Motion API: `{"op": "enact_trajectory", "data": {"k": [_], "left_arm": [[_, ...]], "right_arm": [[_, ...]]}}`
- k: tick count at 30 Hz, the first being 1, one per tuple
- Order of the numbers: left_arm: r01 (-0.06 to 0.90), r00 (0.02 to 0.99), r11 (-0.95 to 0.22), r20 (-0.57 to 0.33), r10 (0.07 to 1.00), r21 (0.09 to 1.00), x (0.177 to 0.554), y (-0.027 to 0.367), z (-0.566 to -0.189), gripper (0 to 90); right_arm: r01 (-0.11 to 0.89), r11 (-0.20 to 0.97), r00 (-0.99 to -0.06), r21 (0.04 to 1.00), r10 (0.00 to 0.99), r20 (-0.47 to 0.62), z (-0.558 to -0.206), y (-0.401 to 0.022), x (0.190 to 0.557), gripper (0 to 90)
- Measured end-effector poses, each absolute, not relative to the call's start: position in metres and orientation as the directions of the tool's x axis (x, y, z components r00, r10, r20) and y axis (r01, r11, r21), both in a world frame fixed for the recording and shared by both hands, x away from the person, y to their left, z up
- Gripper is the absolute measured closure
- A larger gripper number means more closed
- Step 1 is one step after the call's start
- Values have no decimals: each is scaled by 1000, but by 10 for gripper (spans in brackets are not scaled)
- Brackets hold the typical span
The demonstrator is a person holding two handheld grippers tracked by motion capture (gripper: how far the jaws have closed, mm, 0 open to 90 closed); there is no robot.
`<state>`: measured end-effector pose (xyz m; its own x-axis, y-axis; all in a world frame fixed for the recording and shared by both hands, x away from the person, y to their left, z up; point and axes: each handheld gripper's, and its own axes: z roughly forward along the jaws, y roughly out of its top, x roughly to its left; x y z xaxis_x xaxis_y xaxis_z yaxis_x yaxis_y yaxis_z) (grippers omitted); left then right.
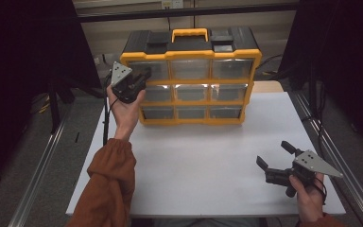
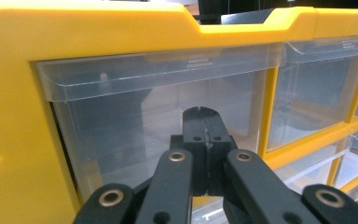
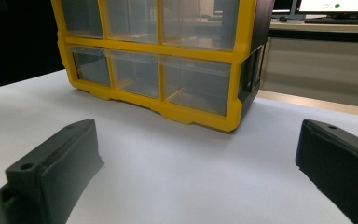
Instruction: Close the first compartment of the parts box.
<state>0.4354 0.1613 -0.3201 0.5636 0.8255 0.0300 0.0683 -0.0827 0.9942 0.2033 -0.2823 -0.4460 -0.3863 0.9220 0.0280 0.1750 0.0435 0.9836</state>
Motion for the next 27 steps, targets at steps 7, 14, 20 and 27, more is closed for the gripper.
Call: {"op": "enact_trajectory", "data": {"k": [7, 14, 20, 27], "left_arm": [[60, 567, -84, 36, 823, 995, 437, 161, -321, 900], [62, 568, -72, 24, 823, 995, 437, 161, -322, 894], [69, 578, -83, 28, 815, 994, 435, 161, -322, 840], [74, 583, -93, 32, 812, 993, 426, 159, -331, 680]], "right_arm": [[178, 41, -388, 983, 921, 32, -447, -283, 204, 0], [177, 40, -382, 983, 924, 31, -448, -284, 204, 0], [181, 35, -379, 983, 925, 37, -447, -284, 204, 0], [177, 42, -380, 983, 925, 29, -447, -284, 204, 0]]}}
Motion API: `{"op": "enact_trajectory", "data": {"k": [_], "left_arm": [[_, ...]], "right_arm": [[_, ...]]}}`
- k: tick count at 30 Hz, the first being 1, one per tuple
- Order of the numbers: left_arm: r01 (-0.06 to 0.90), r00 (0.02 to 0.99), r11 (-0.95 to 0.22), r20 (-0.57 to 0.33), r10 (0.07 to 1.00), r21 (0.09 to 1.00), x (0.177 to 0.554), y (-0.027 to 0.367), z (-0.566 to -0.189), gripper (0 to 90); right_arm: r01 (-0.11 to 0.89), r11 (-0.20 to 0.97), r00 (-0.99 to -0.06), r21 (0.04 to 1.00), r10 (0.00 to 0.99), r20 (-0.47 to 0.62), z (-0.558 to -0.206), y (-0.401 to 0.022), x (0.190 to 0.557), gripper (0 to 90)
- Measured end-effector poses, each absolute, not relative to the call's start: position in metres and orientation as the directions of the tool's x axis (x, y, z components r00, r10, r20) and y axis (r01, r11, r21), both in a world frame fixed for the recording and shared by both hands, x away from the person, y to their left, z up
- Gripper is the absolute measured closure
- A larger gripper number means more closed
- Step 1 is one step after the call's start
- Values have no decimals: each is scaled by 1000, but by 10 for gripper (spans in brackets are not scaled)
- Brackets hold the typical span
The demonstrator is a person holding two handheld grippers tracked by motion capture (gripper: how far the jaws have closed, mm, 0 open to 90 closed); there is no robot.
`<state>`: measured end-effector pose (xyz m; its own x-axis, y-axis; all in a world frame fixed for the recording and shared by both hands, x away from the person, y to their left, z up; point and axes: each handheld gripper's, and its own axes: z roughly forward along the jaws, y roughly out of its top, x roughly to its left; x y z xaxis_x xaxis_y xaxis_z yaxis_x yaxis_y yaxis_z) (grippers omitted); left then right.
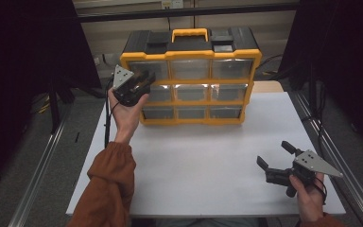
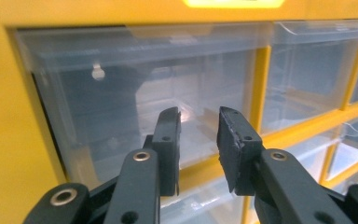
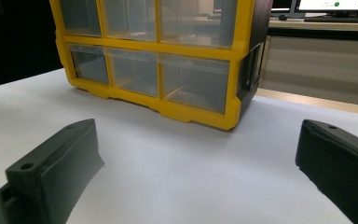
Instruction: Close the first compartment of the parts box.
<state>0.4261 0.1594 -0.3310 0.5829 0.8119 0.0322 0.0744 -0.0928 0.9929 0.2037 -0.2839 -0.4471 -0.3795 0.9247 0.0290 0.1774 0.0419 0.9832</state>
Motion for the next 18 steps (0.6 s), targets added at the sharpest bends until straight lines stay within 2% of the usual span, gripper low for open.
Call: {"op": "enact_trajectory", "data": {"k": [1, 6, 9, 16, 18], "left_arm": [[68, 582, -84, 29, 813, 994, 424, 159, -332, 644], [84, 584, -54, -5, 812, 995, 414, 162, -332, 337], [60, 573, -21, -17, 820, 998, 408, 165, -333, 211], [87, 558, -14, -37, 829, 996, 399, 175, -344, 22], [95, 558, 10, -61, 828, 995, 396, 178, -349, 13]], "right_arm": [[178, 43, -378, 983, 925, 28, -447, -284, 204, 0], [177, 56, -386, 983, 923, 17, -446, -282, 203, 0], [179, 52, -382, 982, 924, 21, -446, -281, 203, 0], [182, 54, -383, 982, 924, 20, -447, -282, 203, 0], [181, 50, -380, 982, 925, 23, -447, -282, 203, 0]]}}
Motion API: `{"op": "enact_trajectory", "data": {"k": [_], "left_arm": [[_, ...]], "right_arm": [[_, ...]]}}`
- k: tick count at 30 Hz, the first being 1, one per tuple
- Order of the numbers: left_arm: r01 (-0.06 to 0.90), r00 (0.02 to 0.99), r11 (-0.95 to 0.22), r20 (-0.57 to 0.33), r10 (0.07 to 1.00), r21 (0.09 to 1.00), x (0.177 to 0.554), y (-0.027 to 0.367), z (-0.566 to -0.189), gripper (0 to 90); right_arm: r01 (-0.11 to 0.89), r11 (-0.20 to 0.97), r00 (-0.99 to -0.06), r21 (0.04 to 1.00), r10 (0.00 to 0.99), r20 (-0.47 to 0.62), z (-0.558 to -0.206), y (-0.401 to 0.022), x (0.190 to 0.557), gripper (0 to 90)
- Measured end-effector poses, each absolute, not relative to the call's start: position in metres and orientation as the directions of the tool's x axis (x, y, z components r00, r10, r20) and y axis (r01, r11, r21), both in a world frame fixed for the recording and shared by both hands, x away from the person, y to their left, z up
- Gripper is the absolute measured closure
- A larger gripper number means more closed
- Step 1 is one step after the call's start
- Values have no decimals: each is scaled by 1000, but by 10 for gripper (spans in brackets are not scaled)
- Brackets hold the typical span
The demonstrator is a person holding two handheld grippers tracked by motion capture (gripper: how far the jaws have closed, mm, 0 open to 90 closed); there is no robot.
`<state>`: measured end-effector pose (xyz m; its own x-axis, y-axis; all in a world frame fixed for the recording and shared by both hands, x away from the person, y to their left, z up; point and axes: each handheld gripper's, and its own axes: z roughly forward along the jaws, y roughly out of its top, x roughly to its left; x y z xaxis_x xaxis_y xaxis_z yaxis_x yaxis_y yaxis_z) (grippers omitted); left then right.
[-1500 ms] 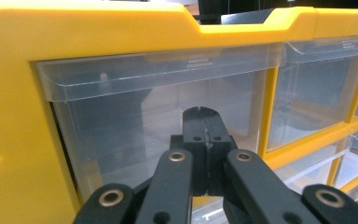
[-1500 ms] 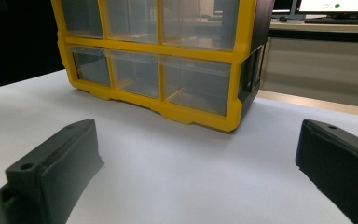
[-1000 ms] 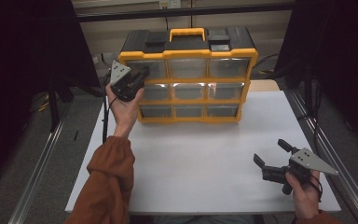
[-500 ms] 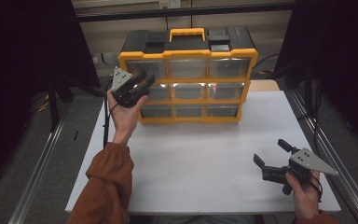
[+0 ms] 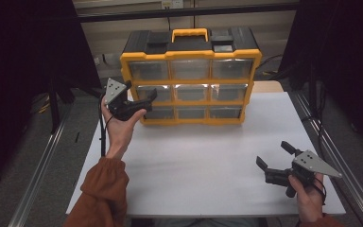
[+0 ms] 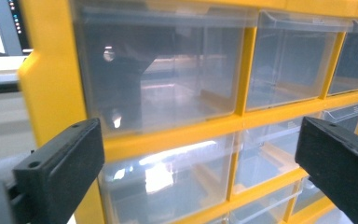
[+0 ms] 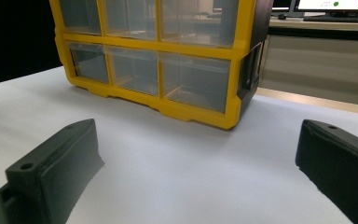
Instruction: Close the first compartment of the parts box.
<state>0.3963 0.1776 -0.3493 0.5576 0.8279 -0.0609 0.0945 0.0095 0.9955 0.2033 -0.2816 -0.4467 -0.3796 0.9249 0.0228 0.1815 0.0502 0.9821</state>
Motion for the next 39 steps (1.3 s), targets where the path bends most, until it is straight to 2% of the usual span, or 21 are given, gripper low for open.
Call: {"op": "enact_trajectory", "data": {"k": [4, 10, 14, 23, 27, 37, 39], "left_arm": [[115, 572, 14, -77, 817, 993, 391, 181, -360, 11], [99, 609, -37, -31, 793, 994, 378, 176, -370, 28], [114, 617, -5, -67, 784, 993, 367, 175, -380, 21], [194, 618, -17, -109, 779, 981, 353, 178, -410, 50], [182, 623, -56, -71, 779, 982, 344, 183, -415, 50], [201, 586, -7, -114, 802, 980, 324, 202, -428, 40], [193, 581, -37, -84, 810, 981, 322, 208, -430, 39]], "right_arm": [[186, 54, -382, 981, 924, 21, -447, -282, 204, 0], [191, 50, -384, 980, 923, 28, -447, -281, 205, 0], [187, 49, -385, 981, 922, 28, -447, -280, 206, 0], [198, 54, -393, 979, 919, 29, -448, -280, 207, 0], [199, 55, -394, 978, 919, 28, -448, -280, 207, 0], [202, 46, -391, 978, 919, 38, -448, -281, 206, 0], [196, 49, -388, 979, 921, 32, -448, -281, 206, 0]]}}
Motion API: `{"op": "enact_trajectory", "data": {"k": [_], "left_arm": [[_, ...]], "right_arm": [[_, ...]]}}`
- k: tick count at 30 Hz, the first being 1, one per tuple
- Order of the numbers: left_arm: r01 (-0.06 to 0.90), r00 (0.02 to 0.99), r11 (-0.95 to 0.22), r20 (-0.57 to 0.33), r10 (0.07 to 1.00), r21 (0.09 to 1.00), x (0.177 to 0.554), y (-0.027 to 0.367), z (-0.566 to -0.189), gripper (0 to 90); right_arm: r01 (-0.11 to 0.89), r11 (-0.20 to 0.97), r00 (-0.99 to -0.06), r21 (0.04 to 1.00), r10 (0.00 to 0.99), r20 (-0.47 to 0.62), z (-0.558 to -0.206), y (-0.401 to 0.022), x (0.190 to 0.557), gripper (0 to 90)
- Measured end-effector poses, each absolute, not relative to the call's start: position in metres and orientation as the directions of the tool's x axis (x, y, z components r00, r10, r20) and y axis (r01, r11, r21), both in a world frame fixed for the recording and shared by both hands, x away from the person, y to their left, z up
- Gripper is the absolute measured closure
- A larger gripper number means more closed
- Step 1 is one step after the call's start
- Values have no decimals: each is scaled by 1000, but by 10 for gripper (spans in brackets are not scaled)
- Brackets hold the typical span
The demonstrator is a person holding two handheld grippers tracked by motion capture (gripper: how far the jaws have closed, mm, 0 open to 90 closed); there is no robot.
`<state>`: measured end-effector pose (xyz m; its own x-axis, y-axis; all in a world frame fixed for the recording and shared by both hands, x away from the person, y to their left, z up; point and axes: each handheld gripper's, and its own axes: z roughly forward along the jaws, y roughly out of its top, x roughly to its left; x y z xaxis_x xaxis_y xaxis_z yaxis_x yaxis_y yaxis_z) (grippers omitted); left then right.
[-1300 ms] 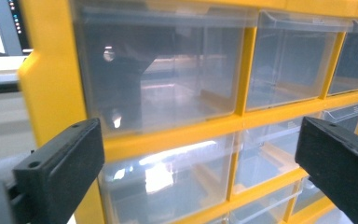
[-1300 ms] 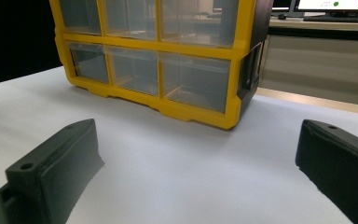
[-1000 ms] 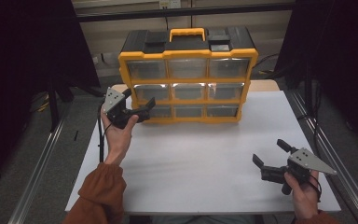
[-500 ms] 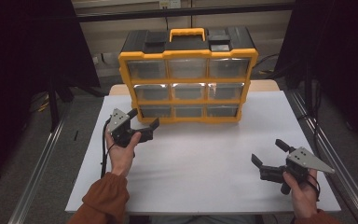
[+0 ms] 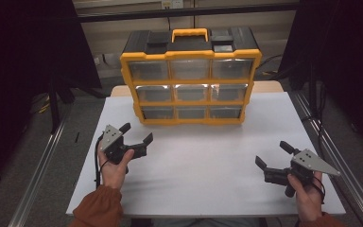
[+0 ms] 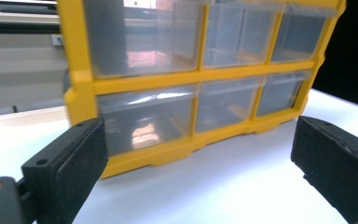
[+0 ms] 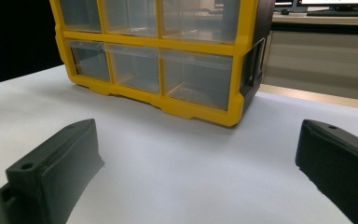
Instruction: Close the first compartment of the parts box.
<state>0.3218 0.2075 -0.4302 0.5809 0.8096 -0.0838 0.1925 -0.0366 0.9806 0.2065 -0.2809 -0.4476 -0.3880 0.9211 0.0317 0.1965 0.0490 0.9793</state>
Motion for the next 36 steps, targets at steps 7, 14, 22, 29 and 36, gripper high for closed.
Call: {"op": "enact_trajectory", "data": {"k": [7, 14, 22, 29, 36], "left_arm": [[203, 581, -51, -79, 810, 978, 309, 221, -433, 31], [216, 560, -30, -99, 822, 976, 292, 235, -433, 50], [241, 512, -17, -112, 851, 970, 278, 248, -441, 53], [207, 487, -101, -12, 873, 973, 265, 254, -439, 45], [220, 491, -123, -1, 871, 968, 257, 256, -441, 40]], "right_arm": [[197, 49, -388, 979, 921, 32, -448, -281, 206, 0], [200, 42, -381, 979, 924, 39, -447, -281, 205, 0], [199, 46, -383, 979, 923, 34, -447, -281, 204, 0], [204, 44, -379, 978, 925, 37, -448, -282, 204, 0], [206, 46, -379, 977, 925, 36, -449, -282, 206, 0]]}}
